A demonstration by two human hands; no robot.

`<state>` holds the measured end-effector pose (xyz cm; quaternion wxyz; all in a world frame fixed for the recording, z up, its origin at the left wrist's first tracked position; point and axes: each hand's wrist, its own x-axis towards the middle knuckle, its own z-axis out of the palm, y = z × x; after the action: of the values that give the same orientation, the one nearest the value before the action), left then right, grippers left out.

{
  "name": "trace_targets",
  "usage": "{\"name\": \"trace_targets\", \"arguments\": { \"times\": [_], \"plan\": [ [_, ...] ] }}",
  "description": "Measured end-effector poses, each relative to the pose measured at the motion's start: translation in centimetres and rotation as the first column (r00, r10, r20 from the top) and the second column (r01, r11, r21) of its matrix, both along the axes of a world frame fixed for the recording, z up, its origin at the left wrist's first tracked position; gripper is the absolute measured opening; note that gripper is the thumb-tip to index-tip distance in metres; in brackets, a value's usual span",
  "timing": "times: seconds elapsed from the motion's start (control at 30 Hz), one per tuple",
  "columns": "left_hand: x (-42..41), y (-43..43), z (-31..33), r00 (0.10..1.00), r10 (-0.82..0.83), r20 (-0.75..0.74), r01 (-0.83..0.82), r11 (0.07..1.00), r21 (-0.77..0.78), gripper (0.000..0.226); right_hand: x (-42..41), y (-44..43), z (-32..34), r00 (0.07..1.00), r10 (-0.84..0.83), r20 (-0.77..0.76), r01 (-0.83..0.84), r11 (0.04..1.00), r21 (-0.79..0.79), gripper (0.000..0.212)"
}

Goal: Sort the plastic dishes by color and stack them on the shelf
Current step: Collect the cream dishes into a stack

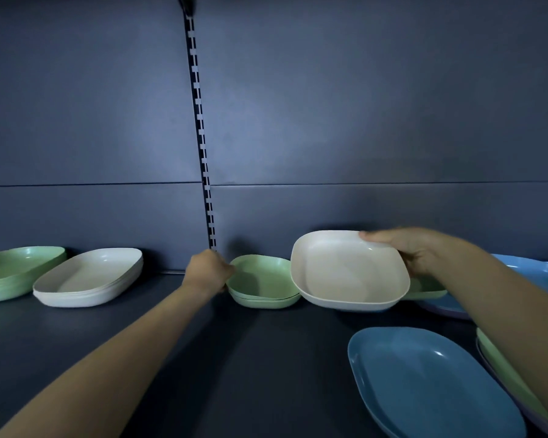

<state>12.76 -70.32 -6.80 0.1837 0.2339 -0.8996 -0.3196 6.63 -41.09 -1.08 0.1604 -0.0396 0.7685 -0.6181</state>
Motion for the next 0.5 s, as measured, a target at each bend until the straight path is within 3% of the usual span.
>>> {"name": "trace_targets", "arguments": {
  "times": [0.1, 0.5],
  "plan": [
    [0.0, 0.2, -0.8, 0.999, -0.021, 0.035, 0.022, 0.999, -0.024, 0.023, -0.3, 0.1, -0.2, 1.000, 0.010, -0.007, -0.010, 1.000, -0.019, 0.016],
    [0.6, 0.6, -1.1, 0.997, -0.016, 0.074, 0.010, 0.997, 0.081, 0.037, 0.4, -0.2, -0.7, 0.996, 0.093, -0.007, -0.093, 0.995, -0.048, 0.014]
  ]
}}
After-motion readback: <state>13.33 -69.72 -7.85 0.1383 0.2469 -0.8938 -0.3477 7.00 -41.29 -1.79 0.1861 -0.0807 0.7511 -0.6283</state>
